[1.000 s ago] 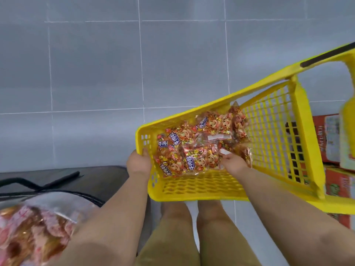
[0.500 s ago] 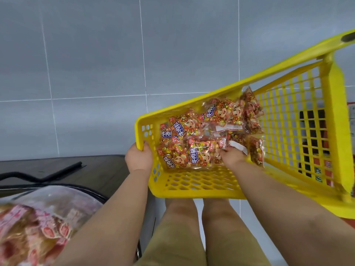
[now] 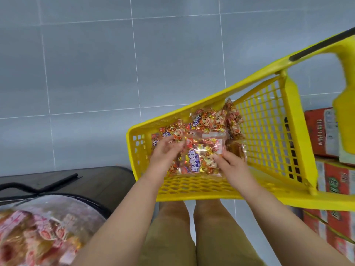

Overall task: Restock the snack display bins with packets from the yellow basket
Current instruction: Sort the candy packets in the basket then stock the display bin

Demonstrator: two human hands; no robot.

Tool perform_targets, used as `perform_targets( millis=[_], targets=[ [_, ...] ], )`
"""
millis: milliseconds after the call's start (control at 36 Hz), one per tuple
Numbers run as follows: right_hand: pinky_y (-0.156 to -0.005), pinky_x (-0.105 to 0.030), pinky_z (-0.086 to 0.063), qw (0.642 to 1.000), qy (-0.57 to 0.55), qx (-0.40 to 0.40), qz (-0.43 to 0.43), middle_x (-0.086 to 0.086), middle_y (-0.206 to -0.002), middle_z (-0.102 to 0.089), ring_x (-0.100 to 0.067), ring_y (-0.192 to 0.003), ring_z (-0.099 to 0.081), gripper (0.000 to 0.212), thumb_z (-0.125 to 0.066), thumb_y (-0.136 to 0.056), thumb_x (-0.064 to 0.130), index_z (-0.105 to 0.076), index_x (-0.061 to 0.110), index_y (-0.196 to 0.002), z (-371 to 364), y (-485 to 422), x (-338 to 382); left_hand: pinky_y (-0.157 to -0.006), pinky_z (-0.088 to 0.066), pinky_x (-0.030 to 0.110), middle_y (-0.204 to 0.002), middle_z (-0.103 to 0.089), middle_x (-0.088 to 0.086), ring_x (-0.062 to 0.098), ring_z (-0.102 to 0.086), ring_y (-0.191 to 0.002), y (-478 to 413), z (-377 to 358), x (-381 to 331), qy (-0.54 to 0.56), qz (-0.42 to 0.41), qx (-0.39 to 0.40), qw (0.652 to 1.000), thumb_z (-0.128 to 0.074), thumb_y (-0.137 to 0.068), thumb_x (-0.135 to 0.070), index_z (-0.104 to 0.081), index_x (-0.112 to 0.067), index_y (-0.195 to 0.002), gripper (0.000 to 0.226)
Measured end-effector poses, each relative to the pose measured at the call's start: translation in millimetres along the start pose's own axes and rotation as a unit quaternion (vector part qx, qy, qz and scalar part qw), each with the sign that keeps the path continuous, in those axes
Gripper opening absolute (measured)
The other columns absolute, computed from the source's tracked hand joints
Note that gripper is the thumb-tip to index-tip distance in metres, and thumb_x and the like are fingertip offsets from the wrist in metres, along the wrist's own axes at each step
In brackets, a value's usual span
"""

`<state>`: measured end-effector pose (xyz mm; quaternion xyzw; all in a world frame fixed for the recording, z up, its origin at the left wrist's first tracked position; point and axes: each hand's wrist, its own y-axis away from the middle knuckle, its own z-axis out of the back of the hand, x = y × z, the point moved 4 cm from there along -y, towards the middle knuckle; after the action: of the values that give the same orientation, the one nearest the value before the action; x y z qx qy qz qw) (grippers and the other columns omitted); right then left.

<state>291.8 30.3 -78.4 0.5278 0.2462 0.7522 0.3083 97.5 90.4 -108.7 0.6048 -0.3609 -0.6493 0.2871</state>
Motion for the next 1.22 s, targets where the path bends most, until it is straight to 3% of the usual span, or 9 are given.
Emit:
perform_targets(
  millis=[111, 250, 333, 500, 667, 833, 1000, 1139, 1222],
  targets=[
    [-0.057, -0.026, -0.037, 0.996, -0.062, 0.039, -0.048, 0.009, -0.057, -0.049, -0.009, -0.056, -0.046, 0.027, -0.057, -0.092, 0.035, -0.062, 0.024, -0.068, -20.2, -10.7, 3.1, -0.108, -0.036, 0.056, -0.137, -0.055, 0.000, 0.026, -0.050, -0.129, 1.9, -20.6, 9.9, 0.048, 0.098, 0.093, 0.990, -0.078, -0.062, -0.042, -0.048, -0.019, -0.139, 0.086],
    [-0.082, -0.036, -0.050, 0.983, -0.137, -0.018, -0.120, -0.002, -0.092, -0.070, -0.016, -0.085, -0.065, 0.030, -0.052, -0.090, 0.053, -0.066, 0.027, -0.092, -21.1, -51.4, 3.6, -0.102, -0.041, 0.057, -0.130, -0.062, 0.005, 0.030, -0.053, -0.126, -7.4, -2.9, 23.3, 0.104, 0.114, 0.022, 0.988, -0.080, -0.061, -0.034, -0.058, -0.019, -0.127, 0.072],
    [-0.075, -0.033, -0.046, 0.970, -0.128, -0.141, -0.149, -0.002, -0.110, -0.062, -0.014, -0.084, -0.057, 0.039, -0.058, -0.090, 0.037, -0.056, 0.013, -0.120, -13.6, -92.3, -1.5, -0.096, -0.049, 0.044, -0.115, -0.068, -0.002, 0.014, -0.063, -0.107, -12.8, 10.0, 32.5, 0.091, 0.108, -0.009, 0.990, -0.077, -0.076, -0.022, -0.060, -0.020, -0.119, 0.046],
    [-0.089, -0.029, -0.042, 0.969, -0.050, -0.114, -0.214, -0.013, -0.143, -0.043, -0.028, -0.124, -0.048, 0.079, -0.066, -0.085, 0.039, -0.029, 0.002, -0.144, -30.4, -158.7, -10.1, -0.078, -0.058, 0.039, -0.105, -0.074, 0.009, 0.025, -0.072, -0.091, -18.4, 30.0, 50.9, 0.072, 0.107, -0.035, 0.991, -0.072, -0.082, -0.009, -0.064, -0.015, -0.114, 0.034],
    [-0.086, -0.028, -0.049, 0.962, -0.088, -0.113, -0.233, -0.012, -0.139, -0.046, -0.029, -0.120, -0.051, 0.070, -0.066, -0.088, 0.023, -0.027, 0.010, -0.145, -29.6, -168.0, -20.6, -0.085, -0.056, 0.051, -0.105, -0.073, 0.008, 0.030, -0.071, -0.093, -23.8, 42.2, 56.9, 0.116, 0.124, -0.092, 0.981, -0.073, -0.083, -0.013, -0.061, -0.024, -0.109, 0.030],
    [-0.058, -0.020, -0.055, 0.947, -0.237, -0.067, -0.207, -0.005, -0.122, -0.058, -0.016, -0.093, -0.063, 0.040, -0.067, -0.085, 0.009, -0.053, 0.013, -0.123, -10.1, -112.4, -33.0, -0.081, -0.057, 0.052, -0.103, -0.074, 0.005, 0.028, -0.072, -0.092, -28.3, 40.0, 49.7, 0.118, 0.127, -0.101, 0.980, -0.074, -0.083, -0.017, -0.062, -0.029, -0.109, 0.030],
    [-0.079, -0.032, -0.054, 0.933, -0.302, 0.048, -0.191, 0.004, -0.106, -0.070, -0.013, -0.099, -0.066, 0.030, -0.069, -0.082, 0.011, -0.062, 0.018, -0.110, -1.9, -62.0, -35.9, -0.093, -0.051, 0.053, -0.112, -0.071, 0.005, 0.028, -0.066, -0.106, -29.4, 19.3, 35.8, 0.094, 0.139, -0.059, 0.984, -0.070, -0.086, -0.033, -0.061, -0.031, -0.110, 0.026],
    [-0.062, -0.016, -0.048, 0.966, -0.168, 0.121, -0.154, 0.011, -0.100, -0.070, -0.004, -0.092, -0.066, 0.036, -0.071, -0.082, 0.022, -0.059, 0.028, -0.115, -18.7, -45.5, -27.7, -0.107, -0.038, 0.056, -0.138, -0.055, 0.011, 0.030, -0.054, -0.125, -25.4, -2.7, 21.5, 0.113, 0.157, 0.012, 0.981, -0.077, -0.056, -0.060, -0.039, -0.019, -0.145, 0.105],
    [-0.069, -0.017, -0.052, 0.973, -0.113, 0.159, -0.120, 0.011, -0.100, -0.069, 0.000, -0.087, -0.065, 0.034, -0.071, -0.082, 0.021, -0.060, 0.032, -0.113, -32.0, -46.6, -25.0, -0.107, -0.037, 0.047, -0.145, -0.048, 0.008, 0.026, -0.049, -0.128, -23.6, -10.3, 18.3, 0.034, 0.146, 0.032, 0.988, -0.083, -0.053, -0.049, -0.029, -0.019, -0.150, 0.115]
  ],
)
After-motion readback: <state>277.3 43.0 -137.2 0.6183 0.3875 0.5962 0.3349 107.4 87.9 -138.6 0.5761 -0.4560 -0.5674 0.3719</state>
